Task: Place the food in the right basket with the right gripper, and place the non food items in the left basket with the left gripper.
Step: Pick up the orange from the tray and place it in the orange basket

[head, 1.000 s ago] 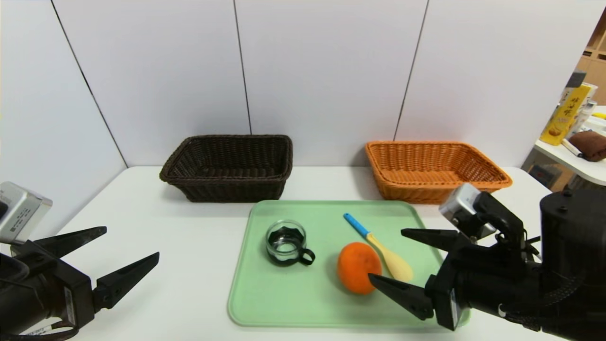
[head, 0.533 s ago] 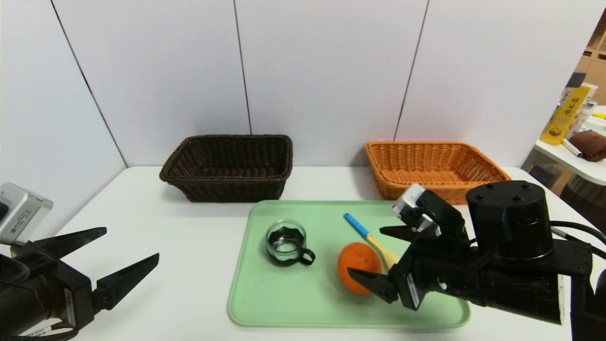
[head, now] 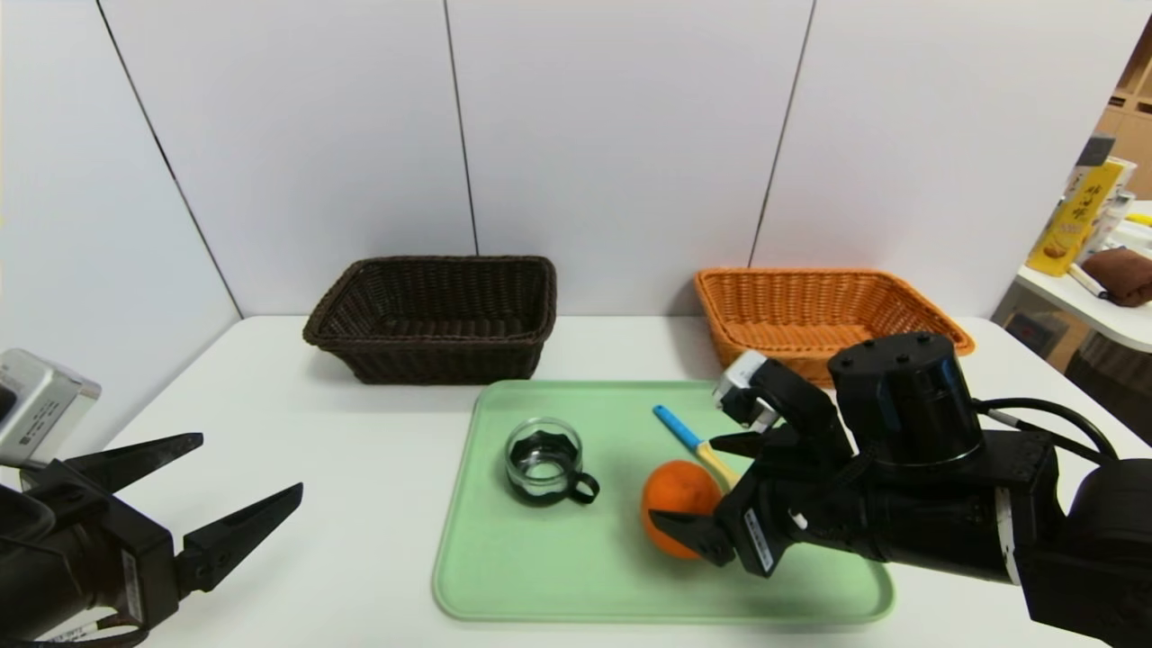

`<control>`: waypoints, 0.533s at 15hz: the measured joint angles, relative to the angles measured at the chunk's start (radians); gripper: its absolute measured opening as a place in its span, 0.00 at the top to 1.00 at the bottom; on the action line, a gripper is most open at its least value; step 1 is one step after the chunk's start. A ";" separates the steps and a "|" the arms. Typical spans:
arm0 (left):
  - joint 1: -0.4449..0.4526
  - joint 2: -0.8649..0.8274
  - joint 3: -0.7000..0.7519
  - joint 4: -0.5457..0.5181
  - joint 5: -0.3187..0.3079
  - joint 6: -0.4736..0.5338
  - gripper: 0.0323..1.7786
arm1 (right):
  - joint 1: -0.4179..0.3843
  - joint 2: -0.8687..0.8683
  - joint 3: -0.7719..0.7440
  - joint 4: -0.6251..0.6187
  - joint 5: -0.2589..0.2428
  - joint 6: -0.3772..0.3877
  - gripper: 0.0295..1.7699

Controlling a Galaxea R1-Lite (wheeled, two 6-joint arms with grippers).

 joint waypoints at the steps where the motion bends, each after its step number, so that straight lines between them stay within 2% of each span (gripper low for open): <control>1: 0.000 -0.001 0.002 0.000 0.000 0.000 0.05 | 0.000 0.010 -0.004 -0.003 -0.011 0.000 0.04; 8: -0.001 -0.009 0.006 0.000 0.000 0.000 0.05 | 0.027 0.065 -0.031 -0.003 -0.034 0.003 0.04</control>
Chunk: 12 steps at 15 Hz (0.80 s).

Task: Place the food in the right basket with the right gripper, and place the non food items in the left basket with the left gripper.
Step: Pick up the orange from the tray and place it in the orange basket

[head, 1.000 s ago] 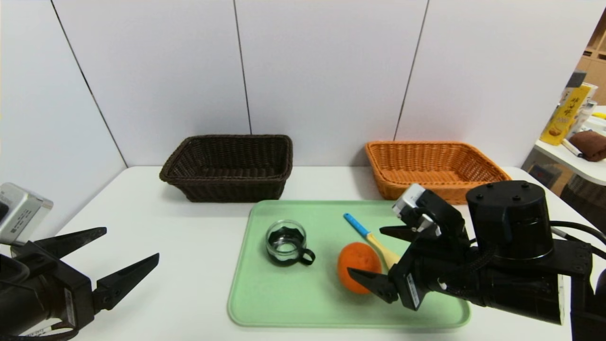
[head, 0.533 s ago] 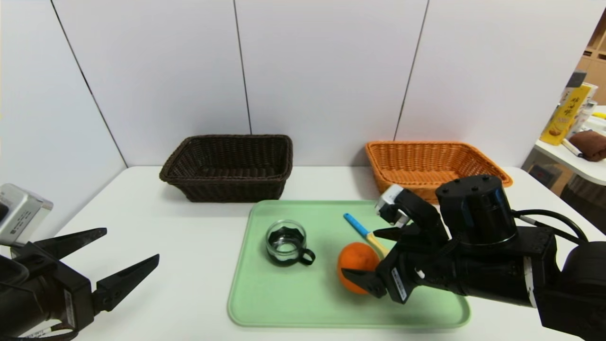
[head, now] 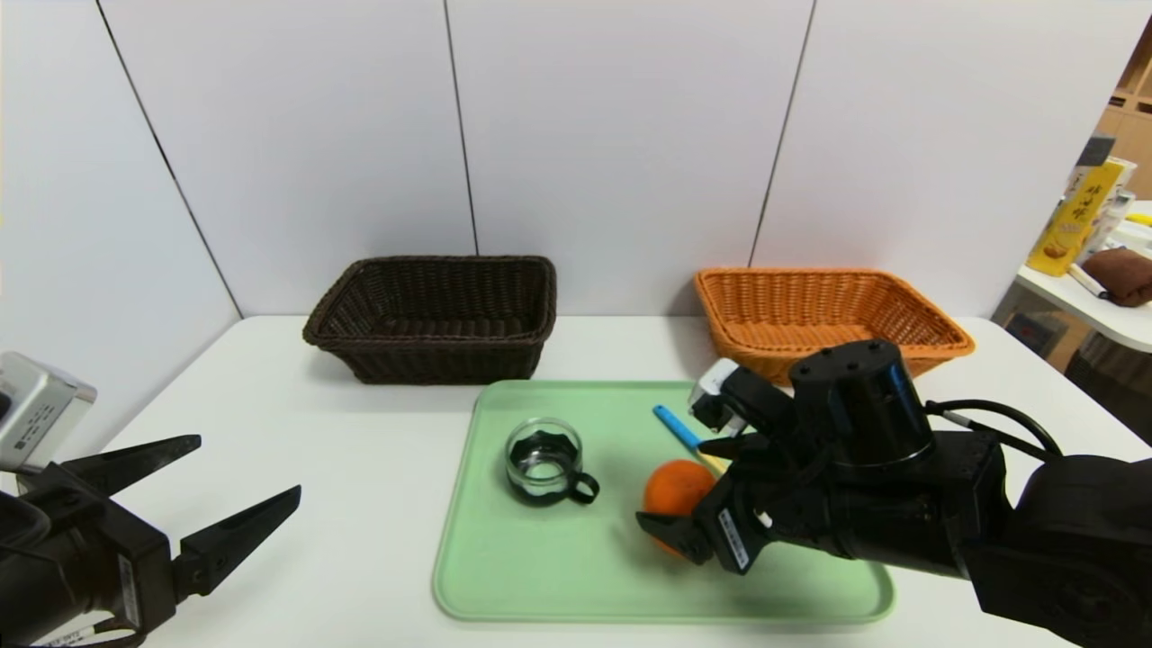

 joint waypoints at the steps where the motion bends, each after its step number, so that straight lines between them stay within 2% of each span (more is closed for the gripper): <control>1: 0.000 -0.001 0.002 0.000 0.001 0.000 0.05 | 0.005 0.004 -0.001 -0.002 -0.001 0.000 0.04; 3: 0.000 -0.005 0.005 0.000 0.003 0.000 0.05 | 0.009 0.011 -0.001 -0.011 -0.024 -0.003 0.06; 5: 0.000 -0.007 0.005 0.001 0.003 0.000 0.05 | 0.014 0.012 -0.004 -0.011 -0.028 -0.003 0.26; 7: 0.000 -0.007 0.005 0.000 0.003 0.001 0.05 | 0.016 0.011 -0.007 -0.015 -0.032 -0.004 0.39; 9: 0.000 -0.007 0.005 0.001 0.003 0.001 0.05 | 0.017 0.007 -0.007 -0.010 -0.034 -0.006 0.45; 12: 0.000 -0.007 0.008 0.001 0.004 0.001 0.05 | 0.020 0.003 -0.007 -0.002 -0.036 -0.007 0.47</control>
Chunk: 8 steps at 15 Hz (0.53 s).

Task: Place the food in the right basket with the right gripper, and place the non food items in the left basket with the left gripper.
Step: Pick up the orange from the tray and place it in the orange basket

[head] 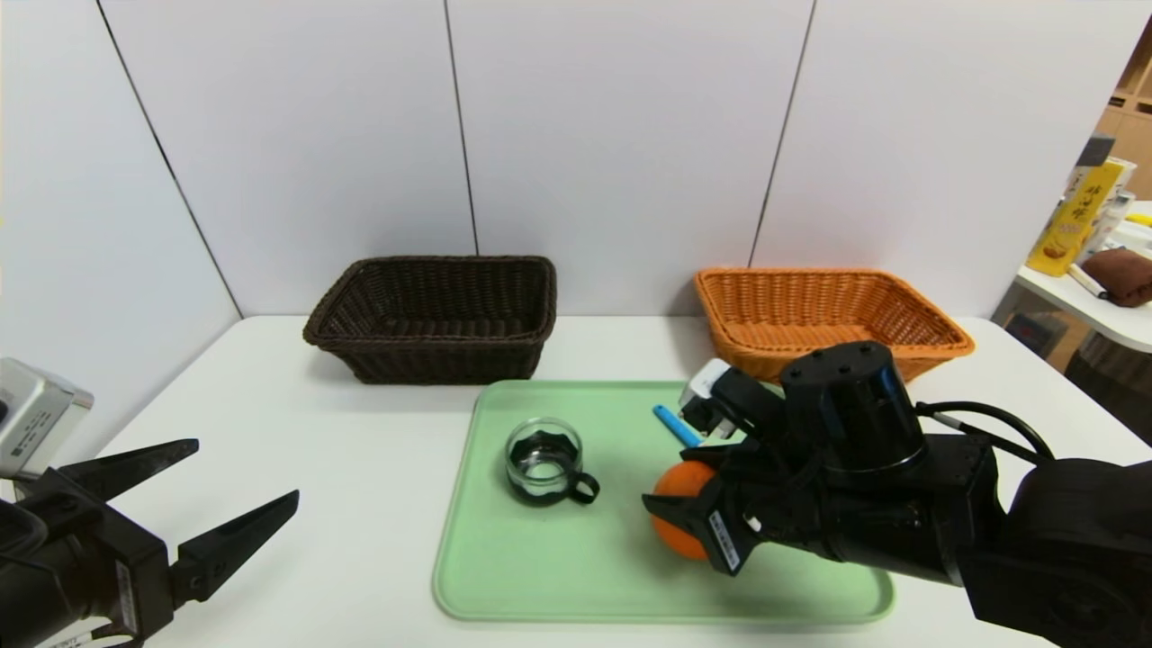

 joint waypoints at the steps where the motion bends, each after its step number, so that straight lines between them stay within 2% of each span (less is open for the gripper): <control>1: 0.000 0.000 0.001 -0.001 0.000 0.001 0.05 | 0.002 -0.001 0.000 0.002 -0.001 -0.001 0.48; 6: 0.000 0.000 0.003 -0.001 -0.001 0.001 0.05 | 0.006 -0.011 0.000 0.007 -0.003 -0.014 0.50; 8: -0.001 -0.001 0.004 -0.001 -0.001 0.001 0.05 | 0.010 -0.020 -0.006 0.013 -0.017 -0.026 0.60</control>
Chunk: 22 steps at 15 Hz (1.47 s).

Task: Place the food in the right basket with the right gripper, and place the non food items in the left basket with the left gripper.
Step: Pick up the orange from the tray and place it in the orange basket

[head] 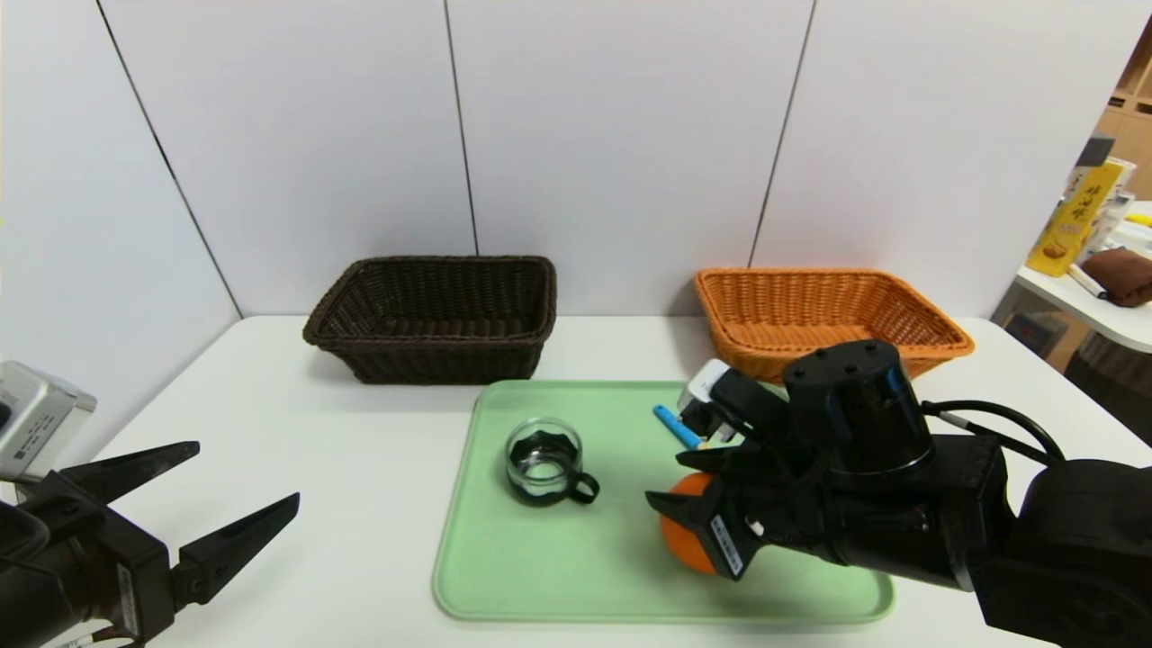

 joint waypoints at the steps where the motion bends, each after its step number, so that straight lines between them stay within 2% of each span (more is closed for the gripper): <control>1: -0.001 0.000 0.000 0.000 0.000 -0.001 0.05 | 0.004 -0.003 -0.002 -0.001 -0.010 -0.002 0.87; 2: -0.002 0.000 0.000 0.000 0.000 0.000 0.05 | 0.009 -0.007 -0.004 -0.002 -0.014 -0.004 0.97; 3: -0.003 0.000 0.000 0.000 0.000 0.000 0.05 | 0.013 -0.012 -0.006 0.002 -0.015 -0.003 0.99; 5: -0.004 -0.001 0.000 0.001 0.000 -0.001 0.05 | 0.015 -0.019 -0.020 0.033 -0.015 -0.003 0.99; 12: -0.006 -0.004 0.008 0.000 0.000 -0.001 0.05 | 0.018 -0.021 -0.030 0.024 -0.019 0.002 0.99; 14: -0.006 -0.008 0.013 0.000 -0.001 -0.001 0.05 | 0.019 -0.019 -0.032 0.023 -0.042 0.001 0.99; 18: -0.006 -0.016 0.026 -0.001 -0.001 0.000 0.05 | 0.021 -0.017 -0.045 0.019 -0.061 0.000 0.63; 22: -0.006 -0.021 0.028 -0.002 0.000 -0.001 0.05 | 0.027 -0.017 -0.049 0.020 -0.067 0.000 0.39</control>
